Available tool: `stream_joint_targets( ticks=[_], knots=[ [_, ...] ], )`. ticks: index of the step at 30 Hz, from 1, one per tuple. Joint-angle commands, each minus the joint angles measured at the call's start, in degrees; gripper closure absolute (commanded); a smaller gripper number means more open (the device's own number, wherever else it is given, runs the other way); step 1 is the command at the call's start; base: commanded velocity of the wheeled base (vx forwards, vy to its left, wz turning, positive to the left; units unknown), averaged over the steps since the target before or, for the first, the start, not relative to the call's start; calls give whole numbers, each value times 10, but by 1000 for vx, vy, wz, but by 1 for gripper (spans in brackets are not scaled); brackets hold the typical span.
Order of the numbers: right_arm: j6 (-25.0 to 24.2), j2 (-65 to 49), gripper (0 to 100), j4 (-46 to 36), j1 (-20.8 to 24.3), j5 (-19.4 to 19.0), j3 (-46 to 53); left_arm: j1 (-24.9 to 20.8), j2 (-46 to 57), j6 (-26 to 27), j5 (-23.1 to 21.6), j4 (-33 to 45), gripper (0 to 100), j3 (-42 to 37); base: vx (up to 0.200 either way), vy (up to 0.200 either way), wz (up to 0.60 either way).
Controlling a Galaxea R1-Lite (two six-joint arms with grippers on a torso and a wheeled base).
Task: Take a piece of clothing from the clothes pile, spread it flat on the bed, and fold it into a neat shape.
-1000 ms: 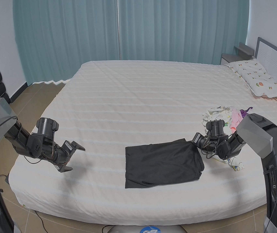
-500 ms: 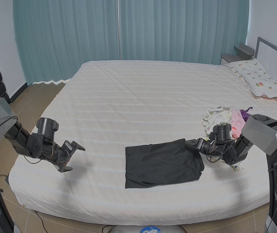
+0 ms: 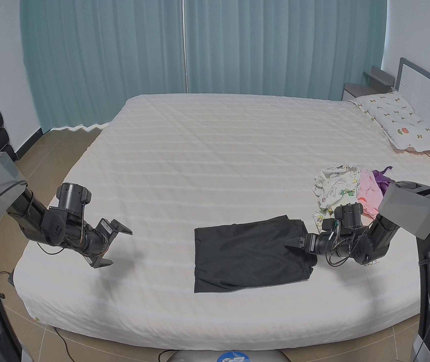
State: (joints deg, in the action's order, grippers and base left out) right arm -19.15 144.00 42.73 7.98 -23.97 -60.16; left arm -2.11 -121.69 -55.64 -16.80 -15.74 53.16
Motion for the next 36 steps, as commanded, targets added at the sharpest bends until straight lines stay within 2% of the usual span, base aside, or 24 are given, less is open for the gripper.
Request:
stream_joint_targets(
  ticks=[1,3,11,12,19,28,36],
  knots=[
    [25,4,0,-37,6,-4,-22,0,-1,0,0,-1,0,0,0,0,0],
    [46,3,0,-47,7,-13,-26,0,-1,0,1,-1,0,0,0,0,0],
    [48,5,0,-53,21,-35,-33,-1,-1,0,2,-1,0,0,0,0,0],
    [47,6,100,-54,23,-35,-36,-1,-1,0,2,-1,0,0,0,0,0],
    [44,11,100,-55,32,-28,-31,-1,-2,0,3,-1,0,0,0,0,0],
    [-11,-42,100,-49,20,-30,30,-1,0,5,-3,-5,0,-5,0,0,0],
    [-4,-91,100,-57,-13,-29,87,-2,-2,7,-3,-14,0,-10,0,0,0]
  ],
)
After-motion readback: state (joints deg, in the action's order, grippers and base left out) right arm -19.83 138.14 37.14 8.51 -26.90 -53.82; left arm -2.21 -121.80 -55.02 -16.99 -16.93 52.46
